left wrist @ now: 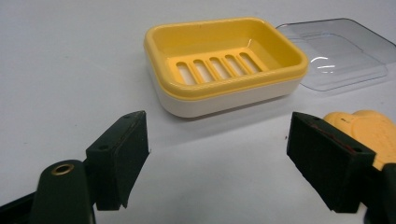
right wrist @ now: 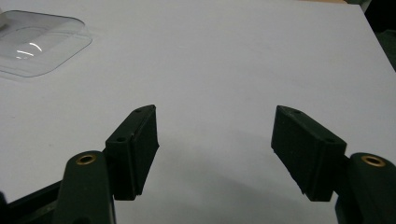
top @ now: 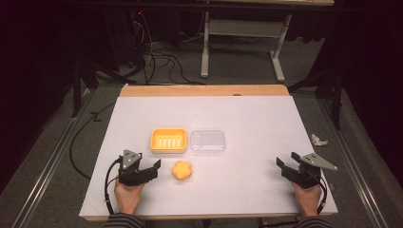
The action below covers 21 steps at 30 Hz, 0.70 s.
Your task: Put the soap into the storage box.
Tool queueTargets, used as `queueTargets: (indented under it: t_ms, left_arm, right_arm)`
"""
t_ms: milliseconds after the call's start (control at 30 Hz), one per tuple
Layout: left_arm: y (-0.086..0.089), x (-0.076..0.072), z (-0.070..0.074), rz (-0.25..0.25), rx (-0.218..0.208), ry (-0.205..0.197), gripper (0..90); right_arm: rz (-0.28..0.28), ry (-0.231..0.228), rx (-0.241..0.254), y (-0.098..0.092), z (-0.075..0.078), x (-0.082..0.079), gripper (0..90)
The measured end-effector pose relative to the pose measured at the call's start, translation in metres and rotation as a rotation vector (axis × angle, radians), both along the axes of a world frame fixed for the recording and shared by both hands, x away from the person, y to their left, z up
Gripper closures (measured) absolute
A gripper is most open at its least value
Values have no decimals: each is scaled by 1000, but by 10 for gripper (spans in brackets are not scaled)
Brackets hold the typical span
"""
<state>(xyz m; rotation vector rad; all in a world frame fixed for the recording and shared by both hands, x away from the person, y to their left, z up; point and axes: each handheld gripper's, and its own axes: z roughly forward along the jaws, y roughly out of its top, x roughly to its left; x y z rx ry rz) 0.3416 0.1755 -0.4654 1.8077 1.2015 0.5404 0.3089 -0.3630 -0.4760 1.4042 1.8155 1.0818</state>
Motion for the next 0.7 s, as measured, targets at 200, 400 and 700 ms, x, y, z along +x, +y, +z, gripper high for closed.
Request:
queueTargets:
  t_ms: [200,400,700]
  left_arm:
    - [-3,-3,6,-26,-13,24,195]
    - [-8,-4,9,-58,-6,44,176]
    - [-17,-7,13,-98,0,45,161]
  right_arm:
    - [1,-3,0,0,0,0,322]
    - [4,-2,-3,0,0,0,322]
    - [1,2,-7,1,0,1,323]
